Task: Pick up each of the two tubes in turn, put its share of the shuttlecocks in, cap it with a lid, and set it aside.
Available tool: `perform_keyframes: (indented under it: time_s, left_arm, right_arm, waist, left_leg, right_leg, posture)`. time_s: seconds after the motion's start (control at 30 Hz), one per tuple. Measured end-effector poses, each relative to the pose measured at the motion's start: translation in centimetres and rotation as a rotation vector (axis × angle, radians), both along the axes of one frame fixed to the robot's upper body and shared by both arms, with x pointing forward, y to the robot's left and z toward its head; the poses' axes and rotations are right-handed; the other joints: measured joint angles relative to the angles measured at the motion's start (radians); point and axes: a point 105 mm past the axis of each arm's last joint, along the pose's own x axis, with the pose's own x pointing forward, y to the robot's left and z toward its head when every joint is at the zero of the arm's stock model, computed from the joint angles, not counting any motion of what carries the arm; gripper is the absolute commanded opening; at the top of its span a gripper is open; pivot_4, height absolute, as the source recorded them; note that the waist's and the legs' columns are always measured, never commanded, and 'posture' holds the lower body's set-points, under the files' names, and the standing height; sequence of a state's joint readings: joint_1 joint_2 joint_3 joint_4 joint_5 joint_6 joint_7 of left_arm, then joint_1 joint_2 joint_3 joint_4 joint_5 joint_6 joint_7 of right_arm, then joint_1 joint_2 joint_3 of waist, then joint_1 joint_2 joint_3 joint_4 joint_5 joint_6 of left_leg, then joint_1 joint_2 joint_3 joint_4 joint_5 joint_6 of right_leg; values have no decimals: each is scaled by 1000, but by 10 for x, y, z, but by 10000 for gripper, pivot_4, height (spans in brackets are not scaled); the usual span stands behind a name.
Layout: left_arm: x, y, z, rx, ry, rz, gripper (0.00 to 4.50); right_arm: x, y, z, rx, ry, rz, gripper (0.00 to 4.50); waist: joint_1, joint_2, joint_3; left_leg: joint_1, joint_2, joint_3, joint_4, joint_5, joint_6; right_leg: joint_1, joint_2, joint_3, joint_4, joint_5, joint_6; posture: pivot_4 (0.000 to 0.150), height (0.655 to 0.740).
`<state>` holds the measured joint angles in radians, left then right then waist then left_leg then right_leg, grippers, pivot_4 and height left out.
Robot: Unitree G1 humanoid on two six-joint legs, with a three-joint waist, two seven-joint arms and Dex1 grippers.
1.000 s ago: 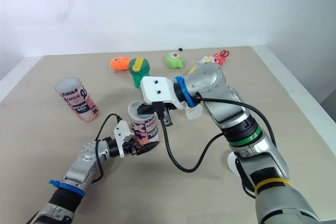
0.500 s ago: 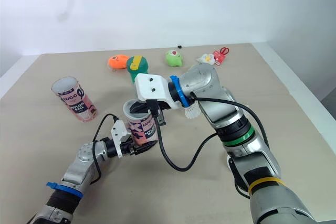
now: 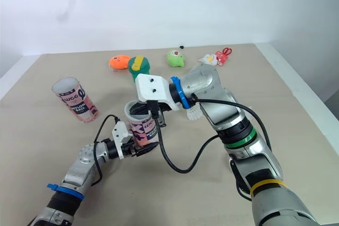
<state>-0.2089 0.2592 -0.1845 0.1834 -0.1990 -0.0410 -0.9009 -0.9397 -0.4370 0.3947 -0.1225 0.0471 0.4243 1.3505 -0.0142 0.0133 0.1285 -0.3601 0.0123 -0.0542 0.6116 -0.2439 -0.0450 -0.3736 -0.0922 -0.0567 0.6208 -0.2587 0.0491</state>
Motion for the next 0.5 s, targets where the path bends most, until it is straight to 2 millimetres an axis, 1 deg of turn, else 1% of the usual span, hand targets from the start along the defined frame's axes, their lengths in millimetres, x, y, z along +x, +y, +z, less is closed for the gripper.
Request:
perform_keyframes:
  time_s: [0.1, 0.23, 0.5]
  left_arm:
    - [0, -1, 0, 4, 0, -3, 34423]
    - [0, -2, -1, 10, -1, -2, 34423]
    - [1, -2, -2, 20, -3, 5, 34423]
  right_arm:
    - [0, -3, -2, -66, -106, 12, 501]
    - [-1, -5, -2, -104, -167, 21, 501]
    - [-2, -7, -3, -146, -217, 21, 501]
  waist:
    - [0, 0, -1]
    - [1, 0, -2]
    - [1, 0, -3]
  left_leg:
    - [0, -1, 0, 0, 0, 0]
    - [1, -1, -1, 0, 0, -1]
    - [2, -1, -2, 0, 0, -1]
  right_leg:
    - [1, -1, 0, 0, 0, 0]
    - [2, -1, 0, -1, 0, 0]
    - [3, -2, 1, -1, 0, 0]
  posture:
    - [1500, 7400]
    - [1500, 7400]
    - [1500, 7400]
